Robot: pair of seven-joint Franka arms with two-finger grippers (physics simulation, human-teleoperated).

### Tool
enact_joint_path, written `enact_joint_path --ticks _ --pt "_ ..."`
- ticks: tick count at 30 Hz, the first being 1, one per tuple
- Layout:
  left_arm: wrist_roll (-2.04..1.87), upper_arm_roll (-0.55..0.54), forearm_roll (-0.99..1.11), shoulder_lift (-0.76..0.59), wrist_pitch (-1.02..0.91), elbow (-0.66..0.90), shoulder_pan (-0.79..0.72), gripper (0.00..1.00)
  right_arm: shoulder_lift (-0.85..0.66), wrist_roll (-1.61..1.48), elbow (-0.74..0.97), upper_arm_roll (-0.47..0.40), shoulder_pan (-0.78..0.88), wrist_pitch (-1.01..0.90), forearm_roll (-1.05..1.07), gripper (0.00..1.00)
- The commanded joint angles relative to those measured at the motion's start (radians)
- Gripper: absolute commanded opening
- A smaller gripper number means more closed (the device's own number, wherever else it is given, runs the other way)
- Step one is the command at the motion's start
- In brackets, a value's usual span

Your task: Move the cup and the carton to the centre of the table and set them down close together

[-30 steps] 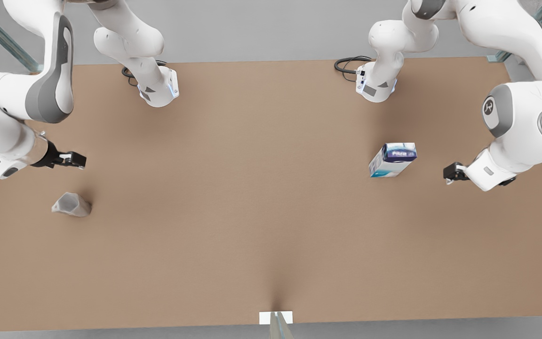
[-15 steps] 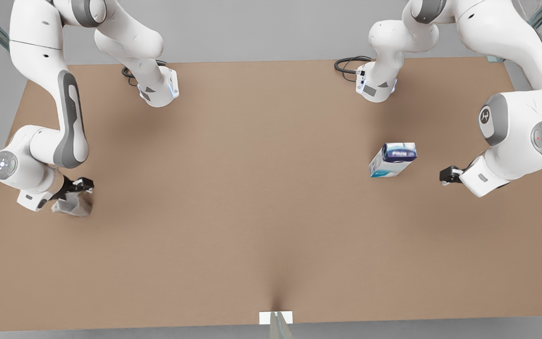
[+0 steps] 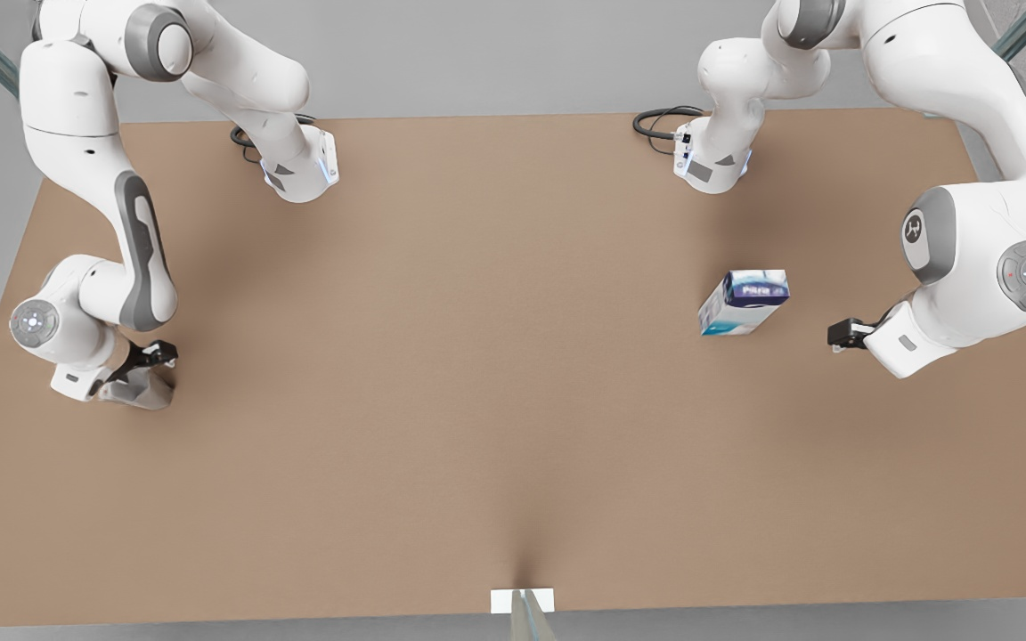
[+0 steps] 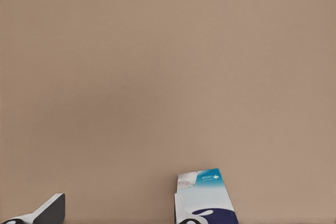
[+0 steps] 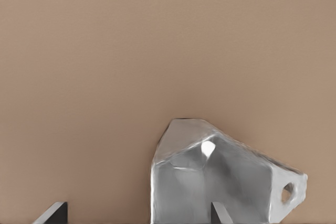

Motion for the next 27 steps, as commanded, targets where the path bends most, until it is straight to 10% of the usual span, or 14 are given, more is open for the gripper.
enact_joint_path --ticks 1,14,18,27 --pt "0.0 0.0 0.0 0.0 0.0 0.0 0.0 1.0 0.002 0.0 -0.001 0.0 0.0 0.004 0.0 1.0" --pt "0.0 0.0 -0.002 0.005 0.002 0.002 0.0 1.0 0.038 0.001 -0.083 -0.002 -0.018 0.14 0.003 1.0" --pt "0.003 0.0 0.0 0.003 0.0 0.002 0.0 1.0 0.034 0.017 -0.062 -0.002 -0.009 0.139 0.005 0.22" --pt "0.003 0.0 -0.002 0.003 -0.002 0.002 0.0 1.0 0.036 0.017 -0.06 -0.002 -0.002 0.14 0.005 0.21"
